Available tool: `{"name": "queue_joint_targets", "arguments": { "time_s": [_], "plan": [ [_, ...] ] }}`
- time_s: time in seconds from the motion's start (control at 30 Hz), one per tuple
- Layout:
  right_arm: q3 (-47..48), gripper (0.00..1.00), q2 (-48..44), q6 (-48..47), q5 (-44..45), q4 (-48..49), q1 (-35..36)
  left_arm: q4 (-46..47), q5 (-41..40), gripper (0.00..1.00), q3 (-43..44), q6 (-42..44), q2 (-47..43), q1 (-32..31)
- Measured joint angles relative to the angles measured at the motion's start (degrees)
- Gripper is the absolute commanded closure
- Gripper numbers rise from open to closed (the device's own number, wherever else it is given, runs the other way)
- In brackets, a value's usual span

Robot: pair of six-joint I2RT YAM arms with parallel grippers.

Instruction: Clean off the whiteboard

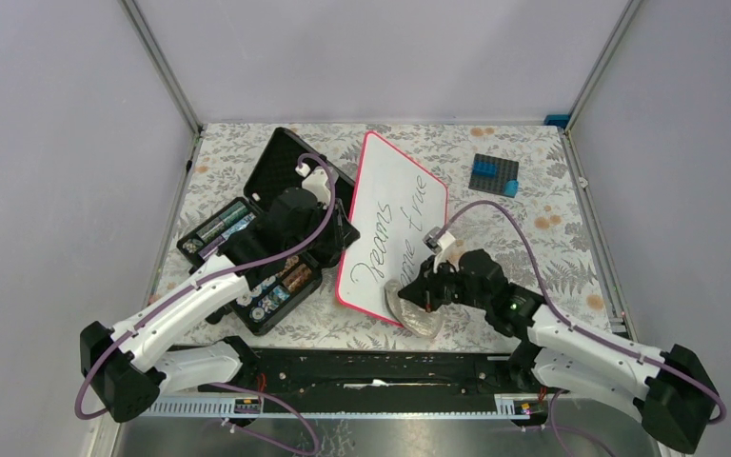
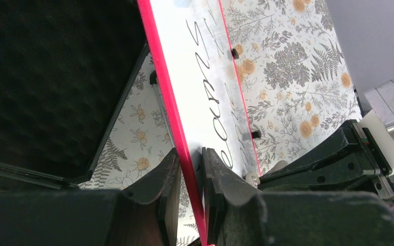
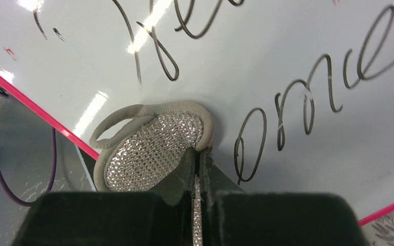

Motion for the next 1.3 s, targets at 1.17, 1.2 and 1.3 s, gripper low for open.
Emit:
{"name": "queue_joint_targets", "arguments": {
  "time_s": [1.17,1.2,1.3],
  "plan": [
    [10.82,1.00,12.61,-3.69,3.37,2.29,0.35,1.38,-5.44,1.00,-2.19,-1.90,-1.92,-1.57],
    [12.26,1.00,13.75,-3.76,2.73,2.73,0.35,1.42,-5.49,1.00,-2.21,-1.95,-1.92,-1.57],
    [16.11,1.00,16.61,-4.13,0.76,5.49,0.39,2.01,-5.29,1.00,-2.21,-2.10,-1.92,-1.64]
  ]
}}
